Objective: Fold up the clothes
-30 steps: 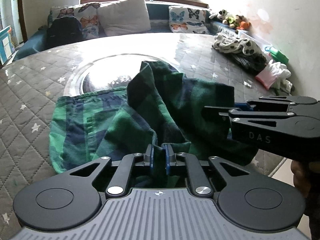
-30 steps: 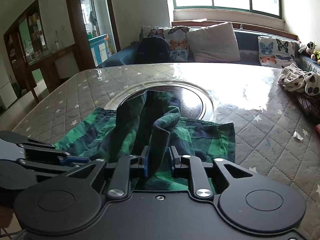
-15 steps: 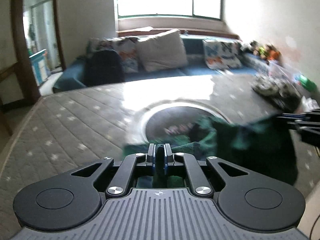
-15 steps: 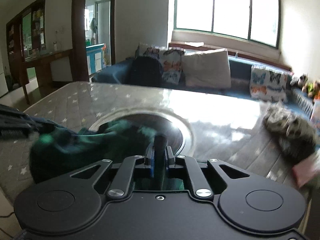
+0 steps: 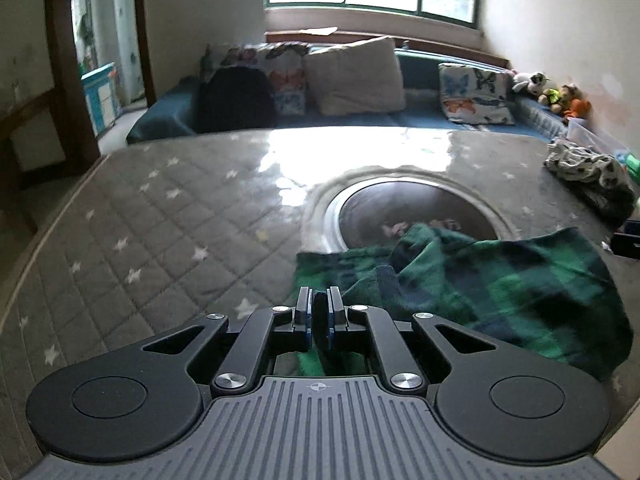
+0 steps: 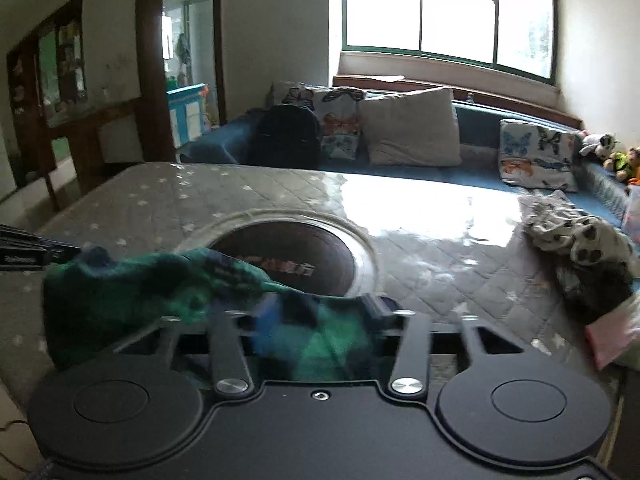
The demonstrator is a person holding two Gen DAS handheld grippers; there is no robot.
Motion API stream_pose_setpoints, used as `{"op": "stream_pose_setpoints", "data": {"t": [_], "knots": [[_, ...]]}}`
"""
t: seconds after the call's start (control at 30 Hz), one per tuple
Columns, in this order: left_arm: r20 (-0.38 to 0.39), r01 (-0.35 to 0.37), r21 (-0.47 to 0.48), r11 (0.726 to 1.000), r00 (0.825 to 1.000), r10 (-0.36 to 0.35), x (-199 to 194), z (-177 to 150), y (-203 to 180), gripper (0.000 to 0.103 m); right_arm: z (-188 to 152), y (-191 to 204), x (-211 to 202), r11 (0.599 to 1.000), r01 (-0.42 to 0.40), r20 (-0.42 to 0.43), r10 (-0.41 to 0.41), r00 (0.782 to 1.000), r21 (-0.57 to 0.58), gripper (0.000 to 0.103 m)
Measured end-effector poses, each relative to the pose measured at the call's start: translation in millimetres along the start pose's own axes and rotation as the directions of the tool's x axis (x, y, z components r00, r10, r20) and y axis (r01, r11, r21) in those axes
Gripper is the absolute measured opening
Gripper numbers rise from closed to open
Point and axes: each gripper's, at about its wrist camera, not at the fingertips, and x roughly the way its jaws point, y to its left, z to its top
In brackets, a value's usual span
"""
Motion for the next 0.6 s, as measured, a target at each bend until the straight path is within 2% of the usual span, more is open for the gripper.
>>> {"op": "stream_pose_setpoints", "data": {"t": [0.17,0.23,0.47,0.6], "knots": [[-0.036,0.013,-0.049,0.999,0.999,-0.015,11.4,-1.3,13.8,0.007,0.5,-18.3,26.3,1.0,0.004,-0.061,-0.002,0.998,0.03,0.058],[-0.048,0.029,-0.071,0.997,0.998,-0.033,15.1,-1.0,19.5,0.008,-1.5,-28.7,39.4,0.998,0.007,-0.083,-0.002,0.997,0.063,0.064],[-0.075,0.083,-0.137,0.987,0.993,-0.094,20.8,0.8,34.7,0.008,-10.6,-57.5,82.5,0.969,-0.053,-0.177,0.097,0.979,0.24,0.065],[-0.092,0.092,-0.145,0.985,0.99,-0.106,24.3,0.5,39.2,0.009,-13.0,-59.6,94.6,0.959,-0.082,-0.195,0.138,0.971,0.271,0.062]]}}
